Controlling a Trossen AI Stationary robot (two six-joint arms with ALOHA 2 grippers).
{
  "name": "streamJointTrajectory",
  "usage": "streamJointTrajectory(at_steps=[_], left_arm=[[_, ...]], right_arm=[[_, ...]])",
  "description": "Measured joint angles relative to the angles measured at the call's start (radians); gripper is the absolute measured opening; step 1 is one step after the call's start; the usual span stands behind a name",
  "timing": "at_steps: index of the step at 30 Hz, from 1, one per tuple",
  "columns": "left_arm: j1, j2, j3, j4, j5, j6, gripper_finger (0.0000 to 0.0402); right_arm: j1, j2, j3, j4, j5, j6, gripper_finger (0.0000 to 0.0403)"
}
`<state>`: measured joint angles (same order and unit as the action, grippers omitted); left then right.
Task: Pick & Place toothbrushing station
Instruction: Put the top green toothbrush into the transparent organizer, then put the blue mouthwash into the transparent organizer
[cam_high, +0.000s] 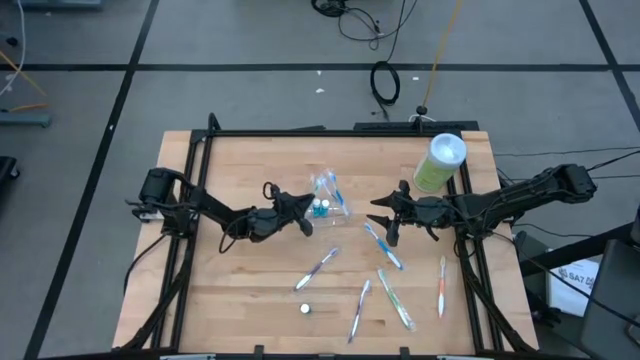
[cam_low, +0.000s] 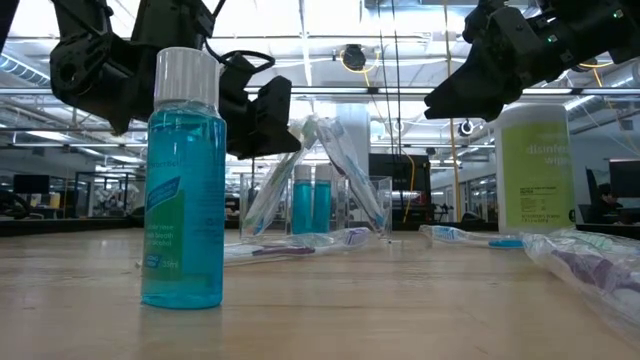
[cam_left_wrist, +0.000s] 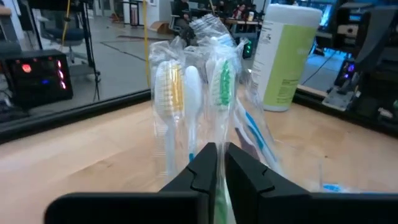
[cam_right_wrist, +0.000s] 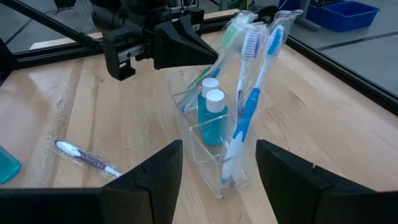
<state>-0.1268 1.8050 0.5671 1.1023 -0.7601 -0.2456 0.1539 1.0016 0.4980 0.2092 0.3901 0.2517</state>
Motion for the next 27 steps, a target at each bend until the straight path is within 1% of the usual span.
streamJointTrajectory(at_steps=[7,12,16,21,24,27], left_arm=[[0.0,0.0,0.0,-0.002,0.0,-0.086,0.0082],[-0.011,0.0,0.0,-0.003,0.001,-0.176,0.0109],[-0.035,0.0,0.0,-0.002,0.0,-0.138,0.0122],[-0.072,-0.021,0.0,-0.007,-0.031,-0.095,0.0124],[-0.097,-0.067,0.0,-0.047,-0.088,-0.065,0.0124],[-0.122,-0.15,0.0,-0.146,-0.154,-0.063,0.0124]], right_arm=[[0.0,0.0,0.0,0.0,0.0,-0.001,0.0196],[0.0,0.0,0.0,0.0,0.0,-0.002,0.0196],[0.0,0.0,0.0,0.0,0.0,-0.002,0.0196],[0.0,0.0,0.0,-0.002,-0.001,-0.002,0.0196],[0.003,0.0,0.0,-0.004,-0.002,-0.001,0.0196],[0.012,0.0,0.0,-0.004,-0.002,0.021,0.0196]])
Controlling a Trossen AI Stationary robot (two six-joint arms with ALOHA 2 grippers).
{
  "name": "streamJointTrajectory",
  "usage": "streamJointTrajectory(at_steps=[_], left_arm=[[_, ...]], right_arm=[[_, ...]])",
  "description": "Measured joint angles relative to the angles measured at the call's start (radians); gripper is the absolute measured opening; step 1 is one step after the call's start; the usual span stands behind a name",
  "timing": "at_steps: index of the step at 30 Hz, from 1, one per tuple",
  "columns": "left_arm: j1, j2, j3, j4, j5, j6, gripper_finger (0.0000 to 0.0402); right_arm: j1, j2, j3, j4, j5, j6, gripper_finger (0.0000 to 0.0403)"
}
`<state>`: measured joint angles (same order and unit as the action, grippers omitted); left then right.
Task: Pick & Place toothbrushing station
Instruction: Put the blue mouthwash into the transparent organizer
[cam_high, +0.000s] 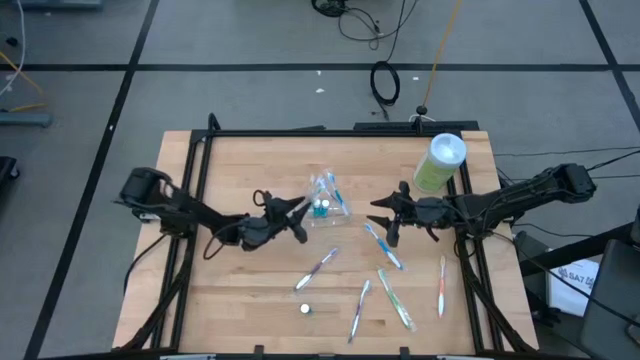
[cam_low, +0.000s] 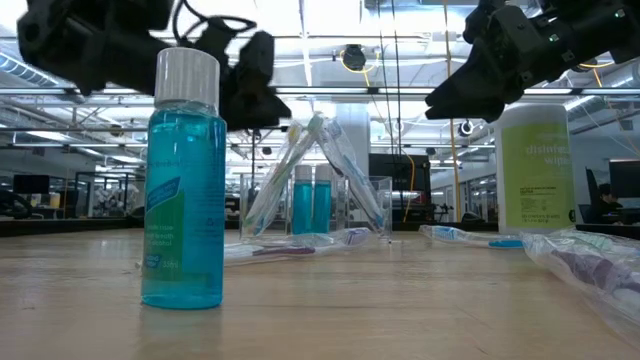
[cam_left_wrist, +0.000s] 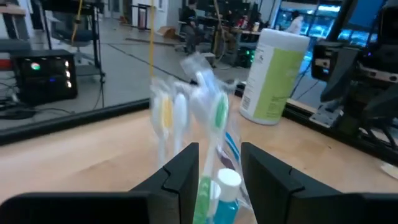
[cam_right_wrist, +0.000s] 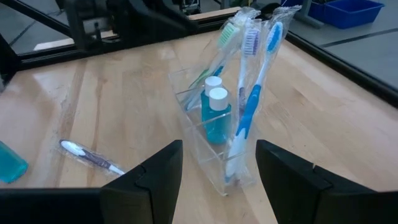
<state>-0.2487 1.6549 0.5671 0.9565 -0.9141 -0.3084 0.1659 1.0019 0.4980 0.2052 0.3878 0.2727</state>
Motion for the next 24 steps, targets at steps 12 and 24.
streamJointTrajectory(at_steps=[12,24], left_arm=[[-0.153,-0.305,0.0,-0.197,0.591,0.18,0.0124],[-0.281,-0.234,0.0,-0.193,0.784,0.169,0.0124]], right_arm=[[0.036,0.0,0.0,0.001,0.0,0.014,0.0196],[0.039,0.0,-0.001,0.006,0.001,0.013,0.0196]])
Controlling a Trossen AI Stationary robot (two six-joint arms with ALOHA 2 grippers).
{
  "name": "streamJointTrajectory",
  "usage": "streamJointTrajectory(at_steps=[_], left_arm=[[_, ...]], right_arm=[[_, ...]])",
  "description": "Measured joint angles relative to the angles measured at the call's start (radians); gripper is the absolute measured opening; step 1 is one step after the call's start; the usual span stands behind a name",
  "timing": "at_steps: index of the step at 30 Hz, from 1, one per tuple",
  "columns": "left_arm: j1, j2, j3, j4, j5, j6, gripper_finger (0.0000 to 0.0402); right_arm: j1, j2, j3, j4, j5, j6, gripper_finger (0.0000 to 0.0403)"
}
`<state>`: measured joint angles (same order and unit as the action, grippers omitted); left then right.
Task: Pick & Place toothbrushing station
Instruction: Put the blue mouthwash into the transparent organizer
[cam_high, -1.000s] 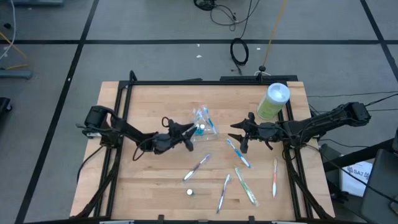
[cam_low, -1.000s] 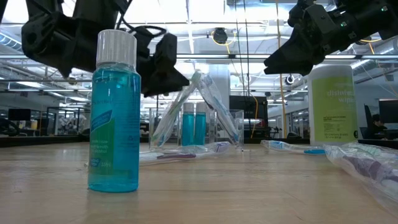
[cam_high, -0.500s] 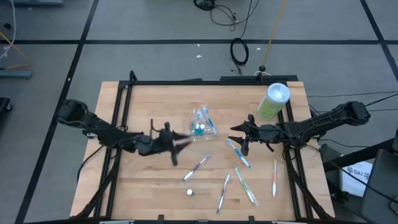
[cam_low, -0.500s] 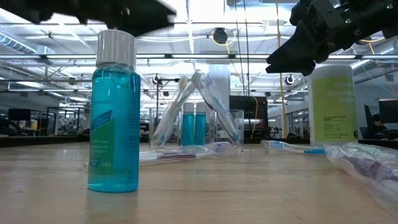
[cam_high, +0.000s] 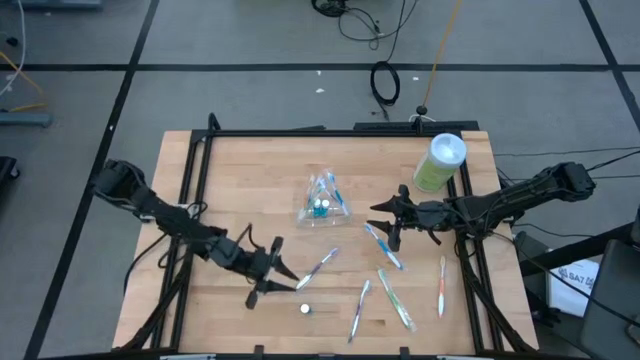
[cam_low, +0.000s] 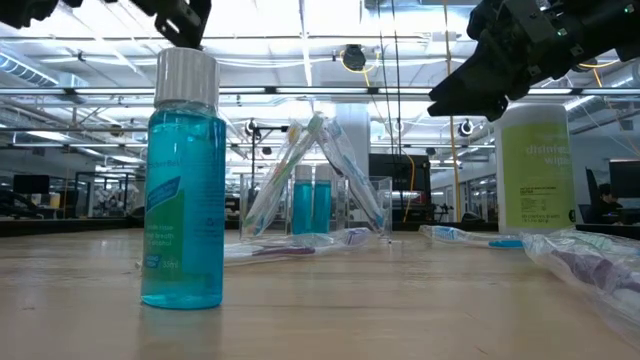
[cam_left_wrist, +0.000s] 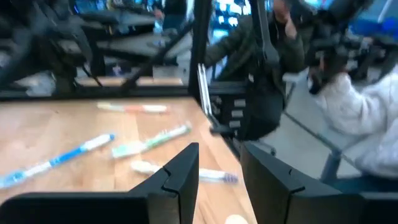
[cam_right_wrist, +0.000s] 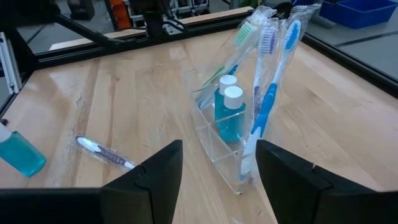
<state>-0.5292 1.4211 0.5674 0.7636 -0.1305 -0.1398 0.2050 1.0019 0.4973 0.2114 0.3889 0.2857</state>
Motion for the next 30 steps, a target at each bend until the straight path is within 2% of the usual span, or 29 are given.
streamJointTrajectory(at_steps=[5,10,17,21,30], left_arm=[[-0.025,0.072,0.025,0.003,0.002,0.0,0.0124],[-0.032,0.187,0.13,-0.034,0.062,0.008,0.0132],[-0.031,0.275,0.269,-0.208,0.104,0.0,0.0203],[-0.042,0.321,0.288,-0.233,0.073,-0.002,0.0229],[-0.049,0.374,0.287,-0.331,-0.026,-0.022,0.0232]], right_arm=[[0.0,0.0,0.0,0.003,0.0,-0.002,0.0196],[-0.002,0.0,0.0,0.025,0.001,-0.002,0.0196],[-0.002,0.001,0.0,0.028,0.002,0.003,0.0196],[-0.002,0.001,0.0,0.049,0.001,0.017,0.0196],[0.0,0.001,0.0,0.091,-0.001,0.038,0.0196]])
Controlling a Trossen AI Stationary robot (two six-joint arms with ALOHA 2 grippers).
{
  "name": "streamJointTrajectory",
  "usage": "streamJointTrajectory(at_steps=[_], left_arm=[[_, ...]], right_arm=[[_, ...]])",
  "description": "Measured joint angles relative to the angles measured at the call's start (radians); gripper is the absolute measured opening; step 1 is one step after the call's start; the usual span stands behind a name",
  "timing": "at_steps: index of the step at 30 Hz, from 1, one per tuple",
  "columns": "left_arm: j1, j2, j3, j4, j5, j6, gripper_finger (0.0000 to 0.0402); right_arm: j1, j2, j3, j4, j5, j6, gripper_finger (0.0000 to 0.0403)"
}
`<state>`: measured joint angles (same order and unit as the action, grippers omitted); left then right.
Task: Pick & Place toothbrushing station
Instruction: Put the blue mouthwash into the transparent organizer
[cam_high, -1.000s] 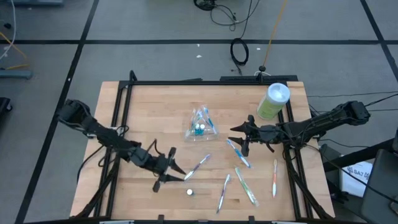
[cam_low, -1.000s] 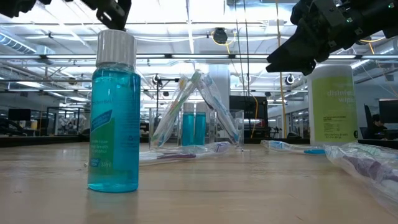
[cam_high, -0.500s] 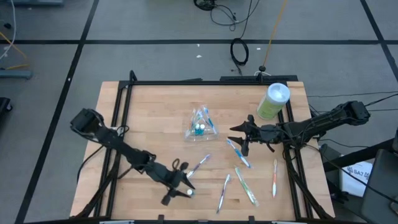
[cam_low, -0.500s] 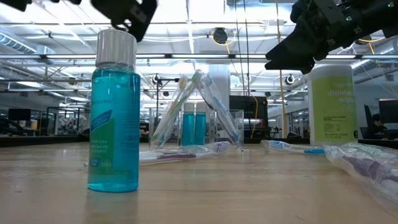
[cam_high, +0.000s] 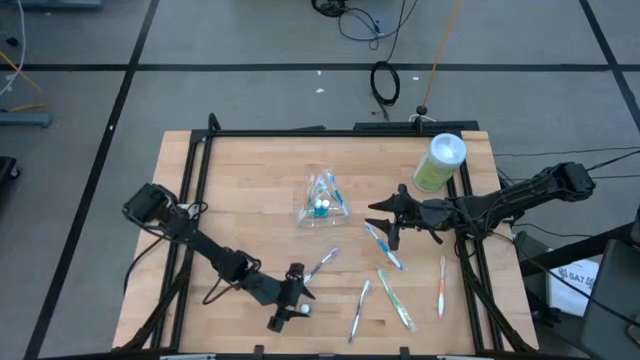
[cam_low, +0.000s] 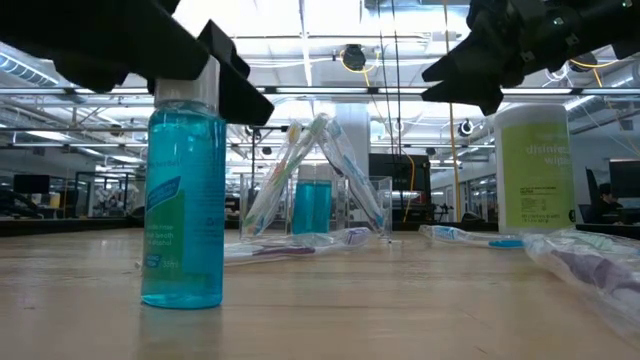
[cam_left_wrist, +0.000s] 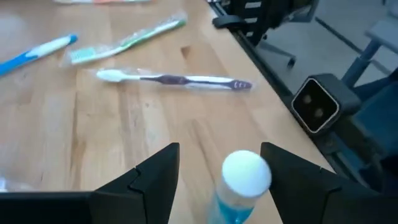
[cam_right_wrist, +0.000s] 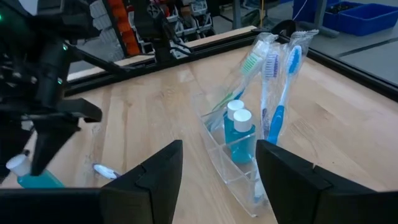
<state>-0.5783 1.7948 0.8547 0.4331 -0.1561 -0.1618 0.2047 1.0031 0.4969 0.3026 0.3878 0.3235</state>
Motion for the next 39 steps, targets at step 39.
streamJointTrajectory(at_steps=[39], left_arm=[[0.033,-0.01,0.0,0.008,0.017,-0.094,0.0118]], right_arm=[[0.0,0.0,0.0,0.015,0.0,0.005,0.0196]])
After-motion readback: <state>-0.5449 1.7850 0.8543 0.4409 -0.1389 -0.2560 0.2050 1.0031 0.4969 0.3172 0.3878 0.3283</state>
